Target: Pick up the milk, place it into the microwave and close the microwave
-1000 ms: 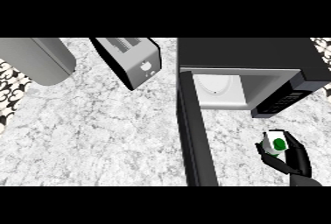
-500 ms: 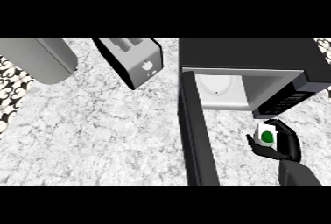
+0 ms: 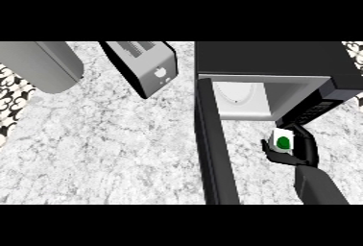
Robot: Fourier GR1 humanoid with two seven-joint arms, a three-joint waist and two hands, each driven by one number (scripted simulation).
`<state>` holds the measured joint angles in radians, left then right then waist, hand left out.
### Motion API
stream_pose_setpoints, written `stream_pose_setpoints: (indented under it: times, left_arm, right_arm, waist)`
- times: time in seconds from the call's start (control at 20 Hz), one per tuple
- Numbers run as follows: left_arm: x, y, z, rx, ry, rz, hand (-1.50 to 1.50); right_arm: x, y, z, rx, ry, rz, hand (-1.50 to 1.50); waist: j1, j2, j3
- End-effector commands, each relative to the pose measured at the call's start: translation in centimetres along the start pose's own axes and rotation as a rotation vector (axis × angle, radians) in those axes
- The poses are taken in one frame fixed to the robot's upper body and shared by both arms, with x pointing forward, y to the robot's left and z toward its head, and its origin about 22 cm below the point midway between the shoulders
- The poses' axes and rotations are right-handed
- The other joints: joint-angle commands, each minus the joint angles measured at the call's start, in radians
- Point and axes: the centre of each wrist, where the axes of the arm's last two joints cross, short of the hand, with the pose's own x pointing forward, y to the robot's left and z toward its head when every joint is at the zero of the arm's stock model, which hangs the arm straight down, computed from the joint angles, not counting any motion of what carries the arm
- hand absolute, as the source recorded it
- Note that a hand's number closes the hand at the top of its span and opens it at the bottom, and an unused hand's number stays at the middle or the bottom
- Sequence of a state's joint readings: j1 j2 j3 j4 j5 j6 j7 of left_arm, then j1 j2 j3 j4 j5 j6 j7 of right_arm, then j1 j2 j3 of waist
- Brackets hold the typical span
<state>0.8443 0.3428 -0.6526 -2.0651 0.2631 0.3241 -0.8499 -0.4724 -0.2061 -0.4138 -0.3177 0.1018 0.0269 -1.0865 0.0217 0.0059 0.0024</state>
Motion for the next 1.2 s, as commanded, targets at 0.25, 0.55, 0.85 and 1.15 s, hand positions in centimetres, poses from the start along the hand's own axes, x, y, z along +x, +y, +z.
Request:
stream_pose_setpoints:
  times: [0.25,0.55,0.85,1.15]
  left_arm:
    - [0.9,-1.6,0.0,0.002,0.005,0.007,-1.50]
    - [-1.9,-0.6,0.0,-0.028,0.013,0.015,-1.50]
    - [-0.3,0.0,0.9,0.005,-0.002,-0.002,-1.50]
    - [-1.4,-2.1,0.8,0.021,-0.001,0.014,-1.50]
  right_arm:
    - [0.5,-0.8,0.9,0.049,-0.122,-0.018,1.50]
    - [2.9,-1.8,2.0,0.063,-0.113,0.004,1.50]
    - [6.8,-1.9,4.5,0.147,-0.101,-0.051,1.50]
    - [8.7,-0.3,4.9,0.148,-0.096,-0.301,1.50]
  waist:
    - [-0.020,-0.008,-0.002]
    - [-0.036,-0.013,-0.004]
    - [-0.040,-0.016,-0.006]
    - [-0.032,-0.010,-0.004]
